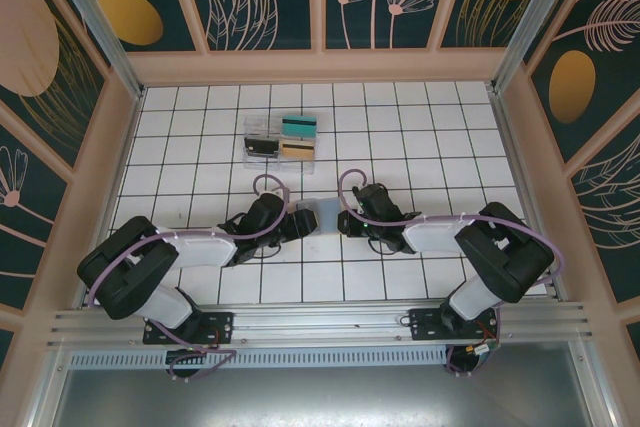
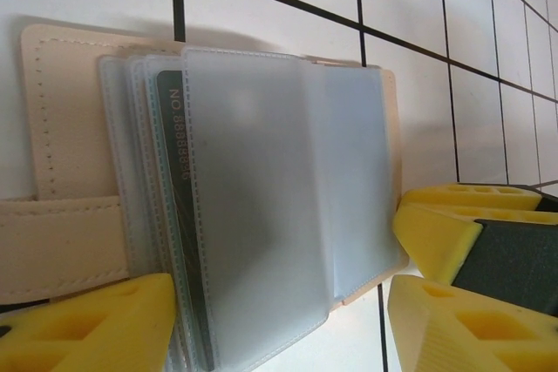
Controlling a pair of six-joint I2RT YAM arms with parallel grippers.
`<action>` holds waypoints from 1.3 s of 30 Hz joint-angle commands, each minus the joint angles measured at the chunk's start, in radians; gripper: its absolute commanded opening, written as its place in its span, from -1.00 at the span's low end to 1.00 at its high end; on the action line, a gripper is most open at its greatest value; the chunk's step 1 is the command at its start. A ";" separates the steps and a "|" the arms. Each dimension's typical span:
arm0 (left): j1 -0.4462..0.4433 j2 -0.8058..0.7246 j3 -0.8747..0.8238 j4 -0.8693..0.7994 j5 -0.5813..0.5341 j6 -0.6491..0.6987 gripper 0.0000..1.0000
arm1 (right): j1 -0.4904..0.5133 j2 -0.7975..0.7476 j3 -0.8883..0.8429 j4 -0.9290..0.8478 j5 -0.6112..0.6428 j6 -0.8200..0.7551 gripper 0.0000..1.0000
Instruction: Take the credit cards out of the card holder
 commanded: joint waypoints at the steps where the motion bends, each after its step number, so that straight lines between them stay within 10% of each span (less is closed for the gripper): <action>1: -0.011 -0.029 0.008 0.047 0.027 0.022 0.31 | 0.016 0.037 -0.006 -0.021 -0.023 0.021 -0.47; 28: -0.009 -0.126 0.007 -0.155 -0.163 0.052 0.46 | 0.010 -0.127 0.010 -0.107 0.131 0.040 -0.27; 39: 0.017 -0.091 0.005 -0.114 -0.141 0.094 -0.58 | 0.014 -0.060 0.154 -0.088 -0.037 0.050 -0.43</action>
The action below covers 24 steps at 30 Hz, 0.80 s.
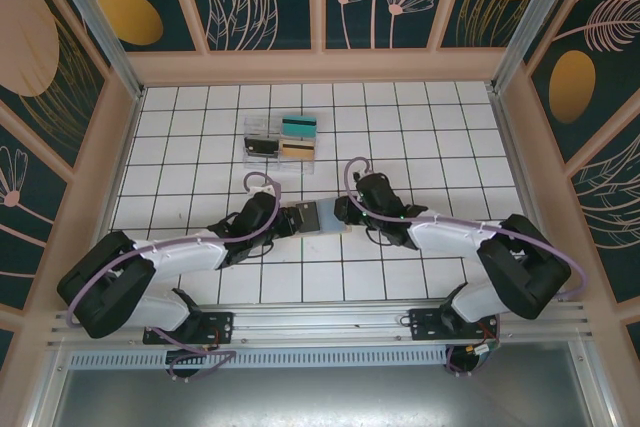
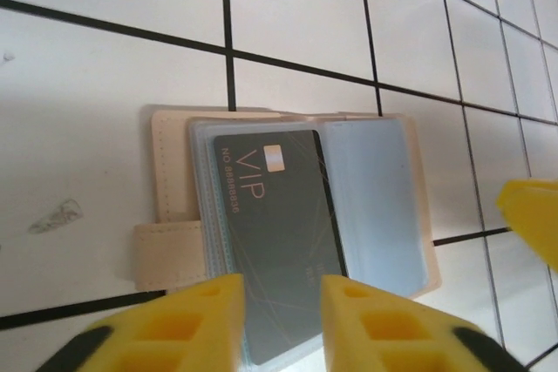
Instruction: Take the credit cards out of the card holder
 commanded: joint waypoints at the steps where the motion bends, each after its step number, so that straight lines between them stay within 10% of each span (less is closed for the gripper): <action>1: 0.010 0.039 0.007 0.021 -0.002 0.019 -0.62 | 0.002 0.068 0.068 0.018 -0.110 0.015 -0.46; 24: 0.025 0.132 -0.031 0.077 0.032 -0.001 -0.77 | 0.004 0.342 0.177 0.055 -0.241 0.089 -0.64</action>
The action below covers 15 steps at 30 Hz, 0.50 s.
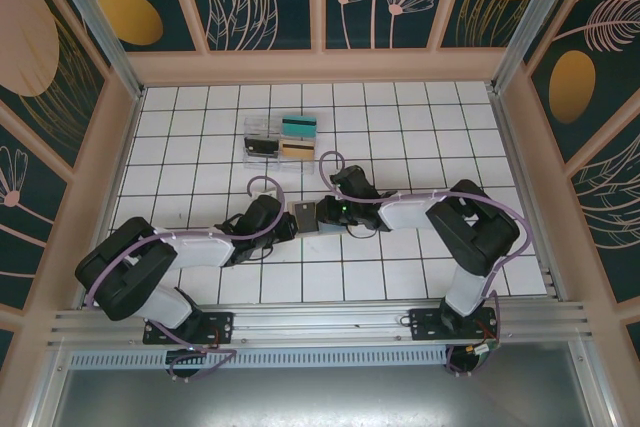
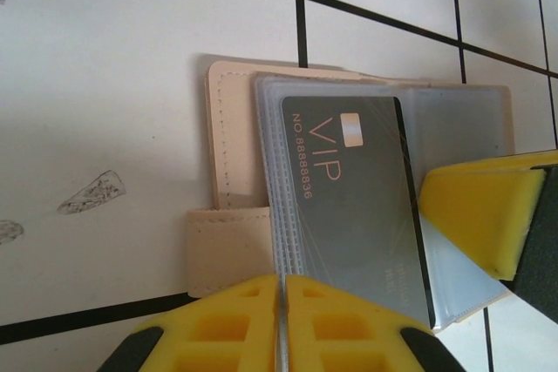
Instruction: Take the credit cards out of the card holder
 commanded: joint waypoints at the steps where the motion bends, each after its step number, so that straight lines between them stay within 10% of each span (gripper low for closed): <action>1: 0.006 0.018 -0.014 0.023 0.003 -0.006 -0.77 | 0.003 0.020 0.008 0.035 -0.029 0.022 -0.65; 15: 0.005 0.038 -0.012 0.026 0.011 -0.011 -0.82 | 0.005 0.035 0.001 0.083 -0.098 0.037 -0.69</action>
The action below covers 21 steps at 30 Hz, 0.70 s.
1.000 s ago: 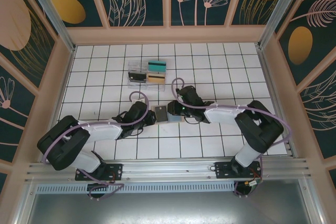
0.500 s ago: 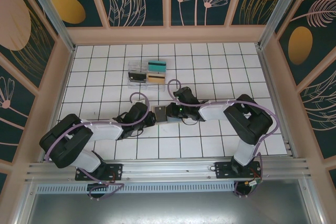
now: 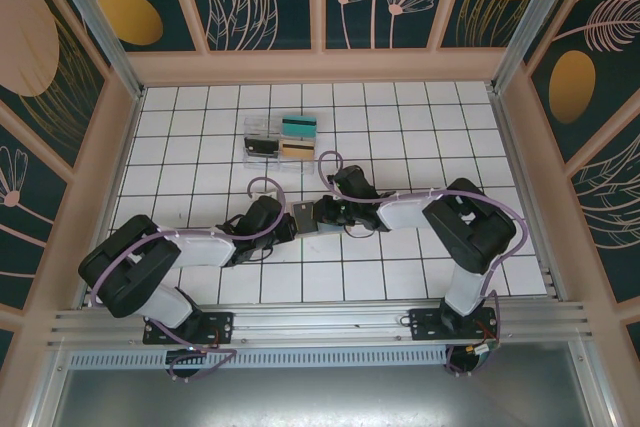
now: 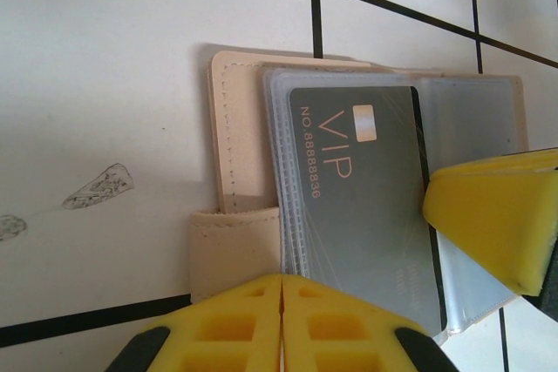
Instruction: Take the credit cards out of the card holder
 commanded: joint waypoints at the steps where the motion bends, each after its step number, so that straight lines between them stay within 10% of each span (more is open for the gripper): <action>1: 0.006 0.020 -0.007 0.011 0.010 -0.007 -0.82 | 0.005 0.011 0.001 0.030 -0.039 0.018 -0.69; 21: 0.006 0.023 -0.007 -0.042 -0.025 -0.020 -1.00 | -0.062 -0.046 -0.073 0.006 -0.012 0.000 -0.99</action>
